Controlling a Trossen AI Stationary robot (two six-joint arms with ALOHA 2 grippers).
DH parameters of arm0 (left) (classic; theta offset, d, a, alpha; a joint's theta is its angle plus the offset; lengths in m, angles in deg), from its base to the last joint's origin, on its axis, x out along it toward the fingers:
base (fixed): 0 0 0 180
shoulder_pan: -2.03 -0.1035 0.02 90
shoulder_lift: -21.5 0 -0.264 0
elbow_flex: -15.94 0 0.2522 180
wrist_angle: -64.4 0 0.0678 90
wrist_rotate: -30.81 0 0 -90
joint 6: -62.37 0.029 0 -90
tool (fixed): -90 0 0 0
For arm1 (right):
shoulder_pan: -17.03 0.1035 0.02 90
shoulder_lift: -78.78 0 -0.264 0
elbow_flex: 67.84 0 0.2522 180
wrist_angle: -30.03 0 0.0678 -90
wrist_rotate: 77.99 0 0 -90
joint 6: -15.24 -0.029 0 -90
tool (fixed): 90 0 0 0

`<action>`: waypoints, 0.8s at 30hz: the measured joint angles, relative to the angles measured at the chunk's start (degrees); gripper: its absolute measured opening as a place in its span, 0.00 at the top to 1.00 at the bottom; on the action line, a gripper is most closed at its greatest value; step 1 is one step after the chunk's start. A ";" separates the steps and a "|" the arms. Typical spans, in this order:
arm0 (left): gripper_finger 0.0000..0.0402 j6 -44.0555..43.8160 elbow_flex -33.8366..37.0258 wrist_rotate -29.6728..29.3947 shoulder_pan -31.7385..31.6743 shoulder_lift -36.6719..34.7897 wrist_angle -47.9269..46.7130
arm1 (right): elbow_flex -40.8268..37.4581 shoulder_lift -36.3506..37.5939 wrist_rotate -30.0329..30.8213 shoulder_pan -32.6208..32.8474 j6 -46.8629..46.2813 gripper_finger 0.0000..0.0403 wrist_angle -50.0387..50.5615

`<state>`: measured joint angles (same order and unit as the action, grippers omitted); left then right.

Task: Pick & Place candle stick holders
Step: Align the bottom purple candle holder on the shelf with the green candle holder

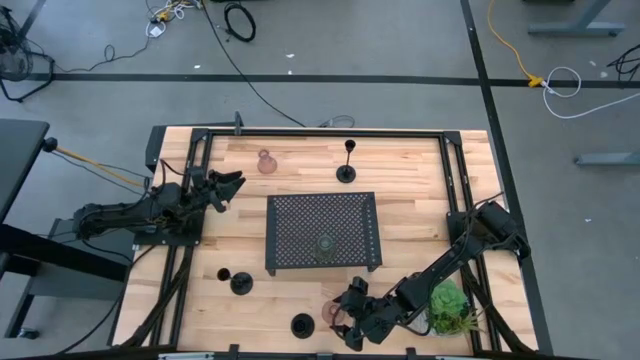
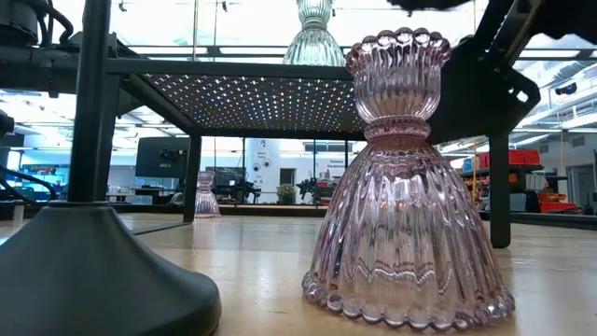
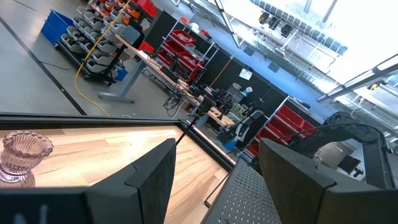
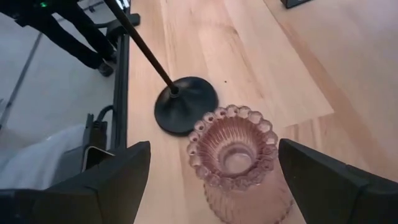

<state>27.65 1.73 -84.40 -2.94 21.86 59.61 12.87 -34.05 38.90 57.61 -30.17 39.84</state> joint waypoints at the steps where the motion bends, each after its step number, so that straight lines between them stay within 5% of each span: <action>1: 0.42 -0.01 0.00 0.00 0.01 0.00 0.00 | 0.00 0.00 0.11 0.00 0.02 0.13 0.05; 24: 0.42 -0.12 0.01 0.01 0.02 0.00 -0.36 | -0.04 -1.55 3.09 -0.42 -0.90 0.15 -0.93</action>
<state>27.54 1.74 -84.39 -2.93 21.86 59.25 12.83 -35.61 41.98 57.19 -31.07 38.91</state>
